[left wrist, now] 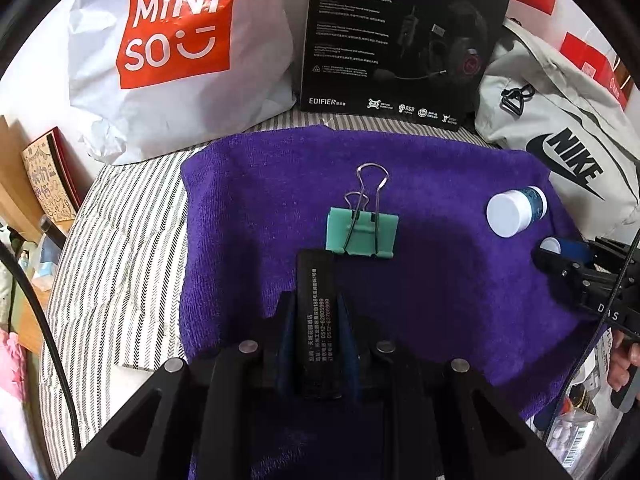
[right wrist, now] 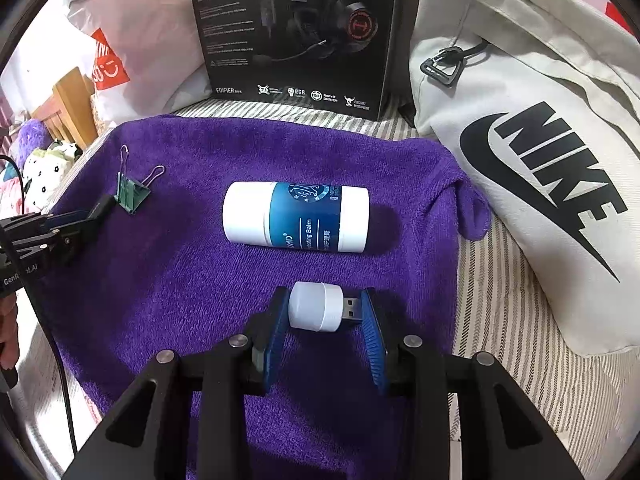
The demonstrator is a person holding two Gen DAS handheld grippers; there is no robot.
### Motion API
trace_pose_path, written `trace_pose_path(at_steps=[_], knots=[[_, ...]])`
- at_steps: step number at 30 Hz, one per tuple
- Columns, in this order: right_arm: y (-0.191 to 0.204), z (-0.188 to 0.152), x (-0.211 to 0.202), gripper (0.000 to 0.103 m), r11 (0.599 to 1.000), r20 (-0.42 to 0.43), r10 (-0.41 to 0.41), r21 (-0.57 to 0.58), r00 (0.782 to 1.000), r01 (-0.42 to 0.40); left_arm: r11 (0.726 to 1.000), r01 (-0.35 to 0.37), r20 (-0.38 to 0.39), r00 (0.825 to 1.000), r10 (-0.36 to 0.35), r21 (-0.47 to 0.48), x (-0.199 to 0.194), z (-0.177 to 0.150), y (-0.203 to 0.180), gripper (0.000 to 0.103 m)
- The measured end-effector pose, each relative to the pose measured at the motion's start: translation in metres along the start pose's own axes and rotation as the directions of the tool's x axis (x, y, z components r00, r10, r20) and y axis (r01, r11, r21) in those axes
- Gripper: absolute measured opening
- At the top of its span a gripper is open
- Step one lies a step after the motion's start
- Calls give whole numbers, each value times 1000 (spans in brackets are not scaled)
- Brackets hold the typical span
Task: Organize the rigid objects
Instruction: 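Open the left tool to drop the marker while the right tool releases the lamp on the towel, then withdraw both tools and move the left tool toward the pink highlighter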
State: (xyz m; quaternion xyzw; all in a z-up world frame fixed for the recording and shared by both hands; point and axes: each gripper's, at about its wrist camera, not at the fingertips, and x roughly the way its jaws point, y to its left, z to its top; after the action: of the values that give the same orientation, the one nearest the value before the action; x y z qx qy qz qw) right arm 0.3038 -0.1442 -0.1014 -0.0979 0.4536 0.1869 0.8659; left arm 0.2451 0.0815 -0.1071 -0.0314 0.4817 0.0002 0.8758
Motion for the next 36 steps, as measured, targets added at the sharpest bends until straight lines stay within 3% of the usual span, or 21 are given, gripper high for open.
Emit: trace_pose_path(at_steps=[7,10,16,20,29,36], knots=[[3,-7,-5,48,1000,-28,19,-21,999,-20,999,25,-25,999,-25,22,-5,-7,-10,50],[7,-13,-9,49,999,-28,12,-33,1000,-13,999,29,-31,999,-29,15,-11,-12,-12,51],[2,-26,-30,49,999,-34,28,18,999,-28,998,47,65,997,-45,-36,-61,-37,-2,51],[-2,-43,-66,49,998,17,26,61,1000,-27,992,114,64,992,-111,-44,-88,-62,-9,51],[1,-113,-127,51,983,82,28,177,996,-42,982,148,-23,988,-151,-114,-59,-89,-54,51],[14,-157,-133,51,988,38,-1,155,999,-5,990,82,-38,995,-87,-118,-48,-90,-83,52]])
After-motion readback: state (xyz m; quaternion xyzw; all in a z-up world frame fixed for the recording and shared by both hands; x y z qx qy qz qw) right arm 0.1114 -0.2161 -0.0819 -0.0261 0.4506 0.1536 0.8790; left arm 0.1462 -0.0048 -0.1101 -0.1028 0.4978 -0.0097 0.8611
